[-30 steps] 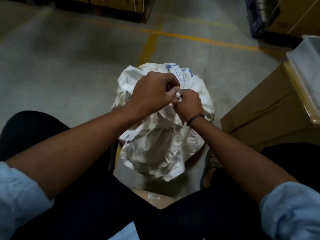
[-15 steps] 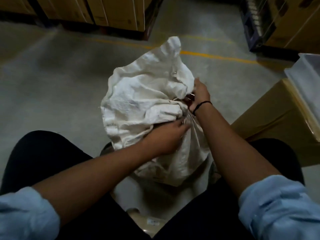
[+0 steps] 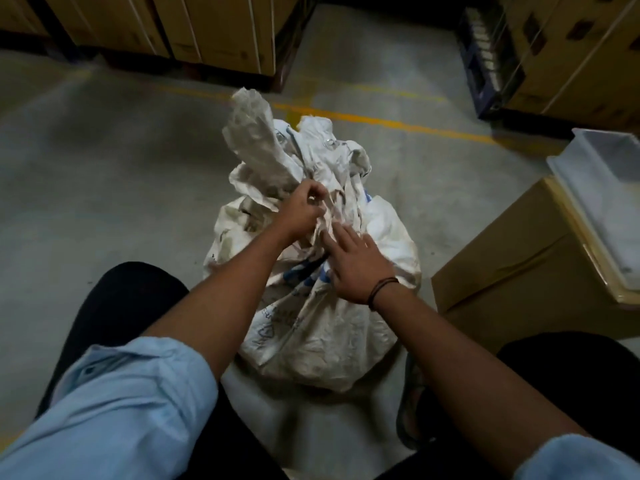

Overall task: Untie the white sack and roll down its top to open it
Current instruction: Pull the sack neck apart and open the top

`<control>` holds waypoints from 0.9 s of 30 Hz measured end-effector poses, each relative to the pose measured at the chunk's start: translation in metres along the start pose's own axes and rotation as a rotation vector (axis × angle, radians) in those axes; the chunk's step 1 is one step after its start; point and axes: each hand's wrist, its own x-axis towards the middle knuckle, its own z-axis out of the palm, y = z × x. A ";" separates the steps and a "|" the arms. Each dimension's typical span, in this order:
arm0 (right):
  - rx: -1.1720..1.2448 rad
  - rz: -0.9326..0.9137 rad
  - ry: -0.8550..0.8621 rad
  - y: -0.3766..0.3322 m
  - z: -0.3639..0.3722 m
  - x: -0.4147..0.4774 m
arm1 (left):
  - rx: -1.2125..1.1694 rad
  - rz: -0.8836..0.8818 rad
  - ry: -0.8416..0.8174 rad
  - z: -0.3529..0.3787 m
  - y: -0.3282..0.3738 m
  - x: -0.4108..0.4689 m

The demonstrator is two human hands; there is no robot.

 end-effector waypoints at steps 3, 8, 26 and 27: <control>-0.009 0.024 -0.157 0.010 0.003 0.004 | -0.162 -0.115 0.050 0.007 0.015 0.010; 0.320 0.048 0.146 0.019 -0.066 0.023 | 0.020 -0.156 0.161 -0.012 0.052 0.024; -0.167 0.192 -0.022 0.025 -0.085 0.044 | 0.594 -0.109 0.123 -0.083 0.037 -0.016; -0.163 0.192 -0.049 0.023 -0.088 0.039 | 0.569 -0.201 0.097 -0.089 0.029 -0.015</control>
